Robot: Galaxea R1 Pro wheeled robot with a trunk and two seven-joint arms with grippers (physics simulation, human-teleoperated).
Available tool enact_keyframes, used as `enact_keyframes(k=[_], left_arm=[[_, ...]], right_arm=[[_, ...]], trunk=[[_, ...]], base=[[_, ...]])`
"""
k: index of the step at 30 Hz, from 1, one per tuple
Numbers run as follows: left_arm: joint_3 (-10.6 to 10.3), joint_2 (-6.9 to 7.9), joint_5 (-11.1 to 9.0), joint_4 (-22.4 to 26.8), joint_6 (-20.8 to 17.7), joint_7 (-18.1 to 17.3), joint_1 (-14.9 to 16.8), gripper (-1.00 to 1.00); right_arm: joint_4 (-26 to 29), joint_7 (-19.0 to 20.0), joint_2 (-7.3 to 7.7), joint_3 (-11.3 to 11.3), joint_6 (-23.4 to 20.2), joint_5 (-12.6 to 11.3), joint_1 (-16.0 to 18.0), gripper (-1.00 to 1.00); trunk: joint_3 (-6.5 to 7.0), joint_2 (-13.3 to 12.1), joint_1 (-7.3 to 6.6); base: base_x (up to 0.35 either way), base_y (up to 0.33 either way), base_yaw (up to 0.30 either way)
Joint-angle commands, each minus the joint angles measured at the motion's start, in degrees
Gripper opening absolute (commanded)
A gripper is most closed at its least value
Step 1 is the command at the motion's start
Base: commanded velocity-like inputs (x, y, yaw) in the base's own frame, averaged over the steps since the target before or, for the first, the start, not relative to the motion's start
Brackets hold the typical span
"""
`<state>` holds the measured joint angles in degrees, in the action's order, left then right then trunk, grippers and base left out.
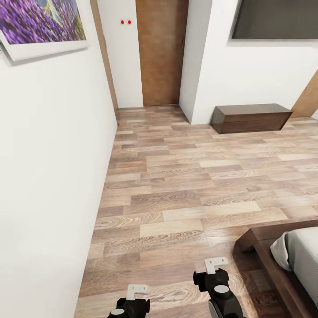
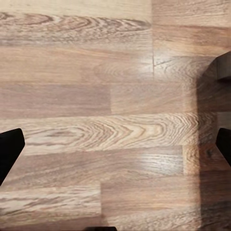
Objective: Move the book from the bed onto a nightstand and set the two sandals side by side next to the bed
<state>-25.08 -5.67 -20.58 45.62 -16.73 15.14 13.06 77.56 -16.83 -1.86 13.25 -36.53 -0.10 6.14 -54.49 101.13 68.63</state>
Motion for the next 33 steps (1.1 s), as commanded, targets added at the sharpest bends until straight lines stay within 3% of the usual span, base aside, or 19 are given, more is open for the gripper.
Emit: enact_keyframes(k=[1,33], left_arm=[[-0.2,0.04,-0.6,0.1,-0.2,0.5,0.0,1.00],[-0.3,-0.12,-0.6,-0.3,-0.2,0.7,0.0,1.00]], right_arm=[[0.1,-0.3,0.01,0.1,-0.3,0.0,0.0,1.00],[0.0,-0.3,0.01,0.2,-0.4,0.1,0.0,1.00]], trunk=[[0.14,-0.4,-0.23],[5.89,-13.2,-7.26]], base=[[0.000,0.000,0.000],[0.000,0.000,0.000]])
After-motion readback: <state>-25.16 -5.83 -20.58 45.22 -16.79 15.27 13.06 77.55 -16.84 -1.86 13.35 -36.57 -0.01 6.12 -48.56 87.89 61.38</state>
